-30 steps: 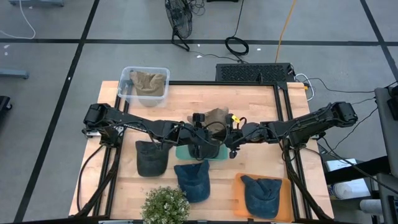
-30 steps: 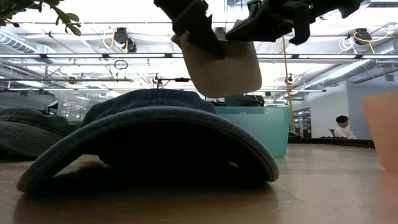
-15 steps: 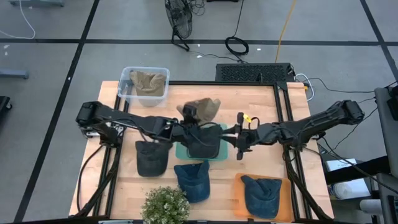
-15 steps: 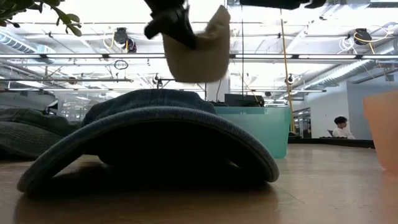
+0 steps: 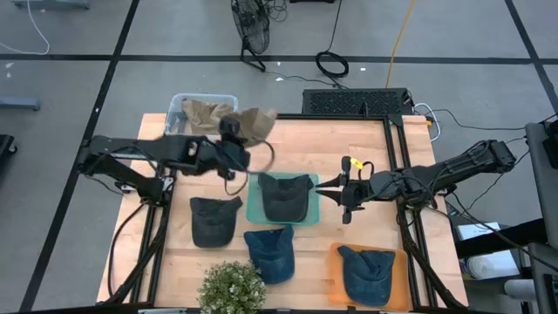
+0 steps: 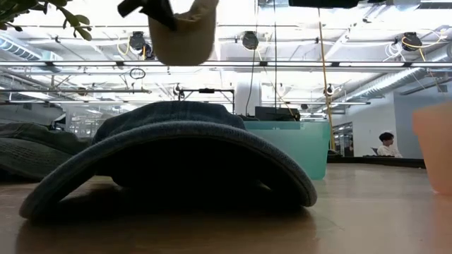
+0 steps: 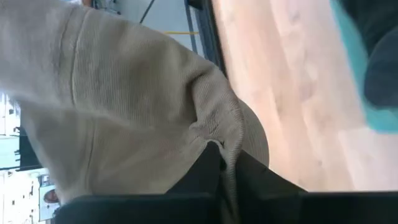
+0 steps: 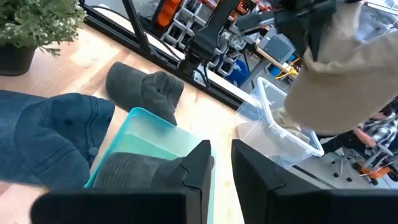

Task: Pick & Place hat
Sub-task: Put the brown cap into the transparent bin

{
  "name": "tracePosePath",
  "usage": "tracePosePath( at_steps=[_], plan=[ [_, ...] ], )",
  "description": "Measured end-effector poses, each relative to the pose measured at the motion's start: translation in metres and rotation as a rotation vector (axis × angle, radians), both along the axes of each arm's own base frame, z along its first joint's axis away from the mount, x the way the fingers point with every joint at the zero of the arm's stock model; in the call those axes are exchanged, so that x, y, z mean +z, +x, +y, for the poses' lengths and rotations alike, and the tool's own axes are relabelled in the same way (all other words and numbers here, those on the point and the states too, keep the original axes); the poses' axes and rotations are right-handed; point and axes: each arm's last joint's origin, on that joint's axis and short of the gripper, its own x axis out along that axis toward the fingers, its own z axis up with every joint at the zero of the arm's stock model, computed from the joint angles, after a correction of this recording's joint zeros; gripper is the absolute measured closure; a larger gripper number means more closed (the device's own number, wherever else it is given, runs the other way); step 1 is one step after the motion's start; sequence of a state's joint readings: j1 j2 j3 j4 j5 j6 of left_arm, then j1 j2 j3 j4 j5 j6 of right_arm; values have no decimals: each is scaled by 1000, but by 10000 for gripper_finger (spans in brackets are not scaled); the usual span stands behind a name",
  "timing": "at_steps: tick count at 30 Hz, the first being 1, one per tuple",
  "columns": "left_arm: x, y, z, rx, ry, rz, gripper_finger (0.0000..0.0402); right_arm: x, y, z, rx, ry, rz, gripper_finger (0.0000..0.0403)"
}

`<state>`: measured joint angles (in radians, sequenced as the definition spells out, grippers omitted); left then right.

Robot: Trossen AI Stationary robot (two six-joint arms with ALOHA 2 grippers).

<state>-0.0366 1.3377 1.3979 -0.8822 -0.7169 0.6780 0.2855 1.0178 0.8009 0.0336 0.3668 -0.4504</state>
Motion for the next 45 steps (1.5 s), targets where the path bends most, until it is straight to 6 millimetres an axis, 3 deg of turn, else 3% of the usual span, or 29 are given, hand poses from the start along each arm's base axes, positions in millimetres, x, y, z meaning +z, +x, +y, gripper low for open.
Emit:
tracePosePath(
  at_steps=[5, 11, 16, 22, 28, 32, 39, 45],
  plan=[
    [14, -35, 20, 33, 24, 70, 365, -1, 0, 0, 2, -1, 9, 355],
    [21, -62, 43, 75, -64, 68, 369, 0, 0, 0, 2, 1, 2, 356],
    [21, -73, 58, 59, -126, 103, 393, 0, 0, 0, -5, 27, 1, 355],
    [19, -83, 78, 115, -133, 160, 374, 0, 0, 0, 4, -13, 2, 358],
    [18, -95, 100, 182, -178, 147, 394, 0, 0, 0, 15, -57, 5, 359],
    [18, -102, 110, 192, -206, 141, 383, 0, 0, 0, 16, -57, 6, 360],
    [3, -108, 122, 219, -251, 174, 394, 0, 0, 0, 16, -57, 6, 360],
    [-27, -111, 132, 223, -275, 273, 384, 0, 0, 0, 16, -57, 6, 360]
  ],
)
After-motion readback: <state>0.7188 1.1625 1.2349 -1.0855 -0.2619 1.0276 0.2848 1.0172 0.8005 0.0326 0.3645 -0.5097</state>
